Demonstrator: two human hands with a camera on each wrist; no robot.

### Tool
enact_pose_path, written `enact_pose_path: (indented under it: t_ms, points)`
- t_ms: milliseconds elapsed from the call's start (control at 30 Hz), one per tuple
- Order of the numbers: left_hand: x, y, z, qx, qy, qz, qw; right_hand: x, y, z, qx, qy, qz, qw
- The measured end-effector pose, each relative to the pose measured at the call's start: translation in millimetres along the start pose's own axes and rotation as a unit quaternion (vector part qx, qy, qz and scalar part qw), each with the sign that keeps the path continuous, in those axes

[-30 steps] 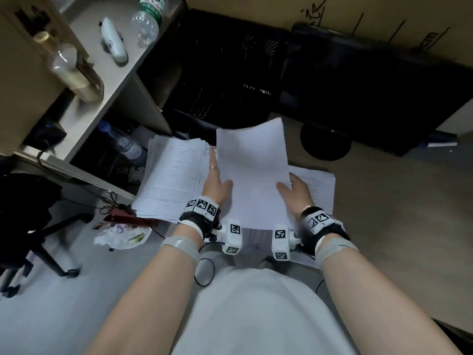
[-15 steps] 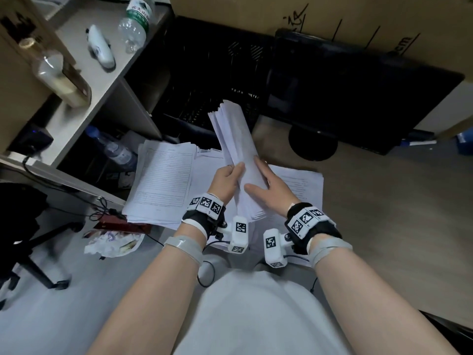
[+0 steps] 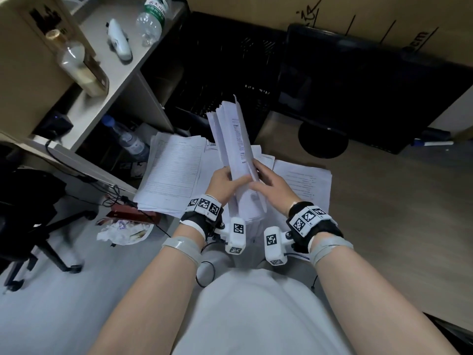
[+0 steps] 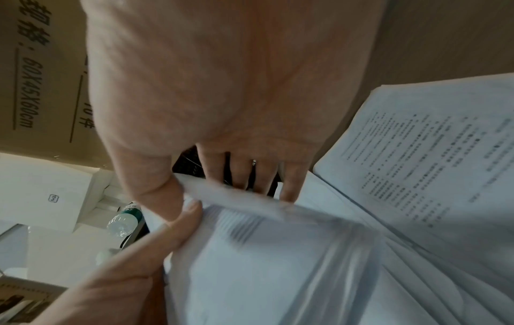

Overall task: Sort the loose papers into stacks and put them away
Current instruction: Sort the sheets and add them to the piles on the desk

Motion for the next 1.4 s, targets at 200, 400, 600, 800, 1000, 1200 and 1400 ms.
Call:
enact_pose_path:
  t_ms: [200, 400, 600, 800, 1000, 1200, 1400]
  points:
    - [17, -36, 5, -0.081, -0.038, 0.014, 0.996, -7, -2, -3, -0.205, 0.037, 0.036, 0.978]
    - [21, -79, 0, -0.001, -0.09, 0.014, 0.996, 3, -5, -19, -0.313, 0.053, 0.043, 0.947]
    - [31, -126, -18, -0.012, -0.099, -0.002, 0.995, 20, 14, -44, -0.333, 0.089, 0.168, 0.924]
    - [22, -175, -52, -0.078, -0.093, -0.014, 0.992, 33, 32, -52, -0.439, 0.095, 0.064, 0.891]
    - [3, -195, -84, -0.106, -0.064, -0.032, 0.992, 74, 40, -55, -0.498, -0.042, -0.093, 0.861]
    - [-7, -201, -89, -0.088, -0.055, -0.006, 0.995, 65, 53, -63, -0.459, -0.016, -0.225, 0.859]
    - [4, -206, -79, -0.107, -0.067, -0.027, 0.992, 9, 57, -68, -0.442, 0.102, 0.024, 0.891]
Point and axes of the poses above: each hand's wrist, its own z-axis away from the middle knuckle, its own y-axis out of the palm, x = y × z, the point moved 3 cm from there along -z, towards the middle knuckle, and after that the axes turned 7 degrees about y, right-handed, at the moved point
